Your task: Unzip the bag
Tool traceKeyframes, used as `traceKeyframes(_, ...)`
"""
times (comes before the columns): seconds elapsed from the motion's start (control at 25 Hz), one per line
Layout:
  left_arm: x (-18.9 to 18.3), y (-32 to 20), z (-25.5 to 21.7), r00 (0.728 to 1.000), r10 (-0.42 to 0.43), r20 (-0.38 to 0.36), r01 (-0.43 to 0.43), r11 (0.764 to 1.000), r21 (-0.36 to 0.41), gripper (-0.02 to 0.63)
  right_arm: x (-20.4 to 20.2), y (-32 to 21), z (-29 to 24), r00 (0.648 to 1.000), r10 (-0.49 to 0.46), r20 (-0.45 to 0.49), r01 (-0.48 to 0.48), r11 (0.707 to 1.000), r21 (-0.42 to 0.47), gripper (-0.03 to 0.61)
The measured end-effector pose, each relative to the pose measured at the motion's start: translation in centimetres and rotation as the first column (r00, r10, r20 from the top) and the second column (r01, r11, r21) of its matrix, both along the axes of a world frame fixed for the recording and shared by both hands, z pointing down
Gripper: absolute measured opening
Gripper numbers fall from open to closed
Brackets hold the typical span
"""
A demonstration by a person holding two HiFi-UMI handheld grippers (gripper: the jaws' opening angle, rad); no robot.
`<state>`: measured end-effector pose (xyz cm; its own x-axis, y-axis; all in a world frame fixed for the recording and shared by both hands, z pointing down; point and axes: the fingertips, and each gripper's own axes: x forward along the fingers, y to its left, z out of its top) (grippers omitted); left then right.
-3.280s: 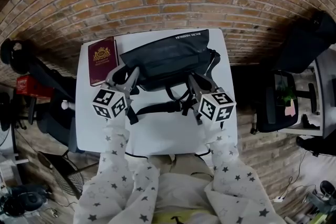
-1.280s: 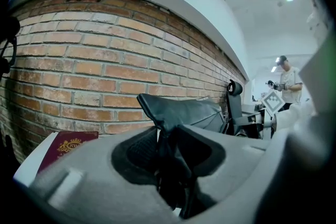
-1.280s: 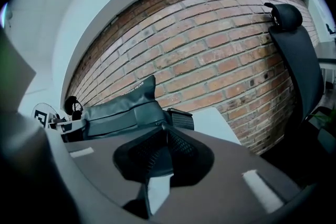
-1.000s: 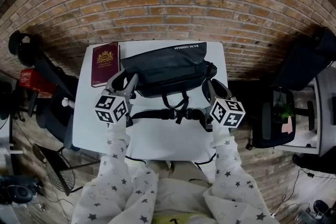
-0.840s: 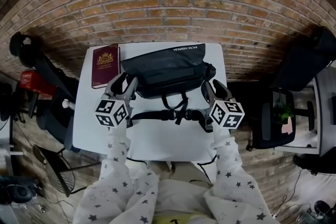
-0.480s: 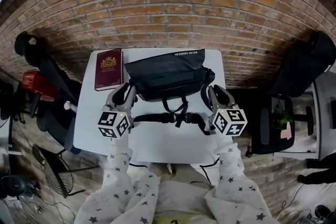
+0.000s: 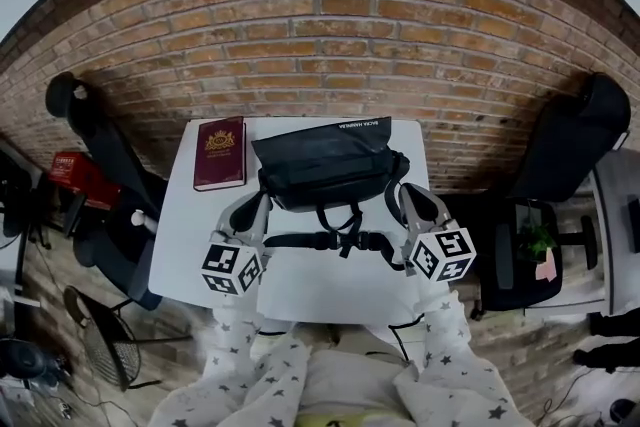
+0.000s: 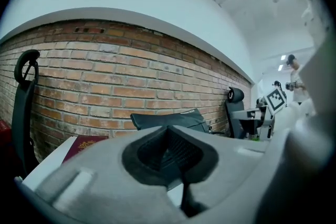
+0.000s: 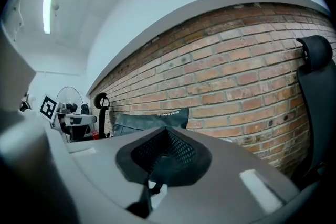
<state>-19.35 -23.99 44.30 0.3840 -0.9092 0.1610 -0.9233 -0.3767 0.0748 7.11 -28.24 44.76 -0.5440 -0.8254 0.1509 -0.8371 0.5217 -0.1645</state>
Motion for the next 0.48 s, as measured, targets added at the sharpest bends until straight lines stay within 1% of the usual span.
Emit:
traceKeyframes(0.16,0.1,0.8,-1.1,1.0,0.001,-0.013,-0.001,1.0,0.005,-0.002,-0.7,0.8,-1.5,1.0,-0.018,0.002,0.018,0.999,0.033,0.006)
traceKeyframes(0.28,-0.2,1.5,-2.6,1.0,-0.001,-0.011,0.002,1.0,0.014,-0.002,-1.1,1.5,-3.3,0.999,-0.024,0.035,0.022,0.998,0.057,0.006)
traceKeyframes(0.48,-0.7,2.6,-5.4,0.999,-0.008,-0.031,0.01,0.998,0.057,-0.002,-1.7,3.1,-6.6,0.997,-0.033,0.069,0.025,0.993,0.113,0.005)
